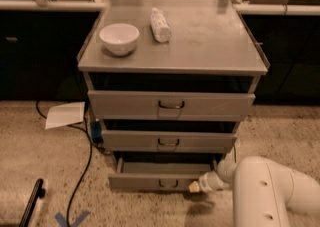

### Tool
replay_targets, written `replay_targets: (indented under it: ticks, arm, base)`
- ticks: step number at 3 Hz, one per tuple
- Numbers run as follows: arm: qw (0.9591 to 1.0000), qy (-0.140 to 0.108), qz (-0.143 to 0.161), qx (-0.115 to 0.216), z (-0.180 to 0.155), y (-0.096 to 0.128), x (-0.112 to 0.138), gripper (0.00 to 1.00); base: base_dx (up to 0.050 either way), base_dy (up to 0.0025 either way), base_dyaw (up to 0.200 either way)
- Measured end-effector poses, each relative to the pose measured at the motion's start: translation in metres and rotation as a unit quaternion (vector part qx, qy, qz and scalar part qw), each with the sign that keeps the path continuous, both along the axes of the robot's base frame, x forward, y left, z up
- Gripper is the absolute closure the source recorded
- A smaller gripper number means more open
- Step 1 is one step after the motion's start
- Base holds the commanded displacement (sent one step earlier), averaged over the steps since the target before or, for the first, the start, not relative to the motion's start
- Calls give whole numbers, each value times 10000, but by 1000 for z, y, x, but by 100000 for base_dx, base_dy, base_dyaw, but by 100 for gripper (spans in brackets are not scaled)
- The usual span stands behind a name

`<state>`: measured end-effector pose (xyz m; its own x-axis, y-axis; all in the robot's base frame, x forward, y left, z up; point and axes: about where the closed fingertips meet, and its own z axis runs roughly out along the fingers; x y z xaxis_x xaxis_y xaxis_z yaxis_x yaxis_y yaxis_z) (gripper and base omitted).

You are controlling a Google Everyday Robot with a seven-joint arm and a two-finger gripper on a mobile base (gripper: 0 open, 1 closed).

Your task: Close bottom drawer

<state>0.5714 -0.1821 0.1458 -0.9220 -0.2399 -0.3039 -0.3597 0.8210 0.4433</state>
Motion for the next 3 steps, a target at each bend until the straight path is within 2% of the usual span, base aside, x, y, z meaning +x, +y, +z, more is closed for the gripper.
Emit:
replay_targets:
  ticks: [1,2,3]
  arm:
    - [10000,0,0,0,0,0,0,100]
    - [9999,-103,-22,-89,3,-10,33,100]
    - [9998,-170,-57,-123,6,-13,46,100]
  base:
    - [0,0,0]
    - [0,0,0]
    - [0,0,0]
